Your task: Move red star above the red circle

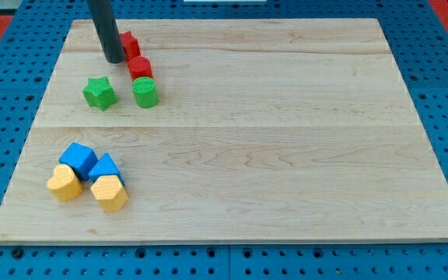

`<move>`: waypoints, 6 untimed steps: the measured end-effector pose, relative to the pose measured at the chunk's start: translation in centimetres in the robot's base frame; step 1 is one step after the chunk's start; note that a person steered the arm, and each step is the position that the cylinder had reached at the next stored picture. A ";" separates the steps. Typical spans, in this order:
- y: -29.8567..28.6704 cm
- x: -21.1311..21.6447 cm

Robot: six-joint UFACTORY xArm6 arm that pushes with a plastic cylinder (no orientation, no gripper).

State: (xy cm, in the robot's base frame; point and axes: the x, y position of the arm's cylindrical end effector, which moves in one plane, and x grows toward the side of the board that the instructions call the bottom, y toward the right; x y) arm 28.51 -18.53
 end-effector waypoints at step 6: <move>-2.1 -3.1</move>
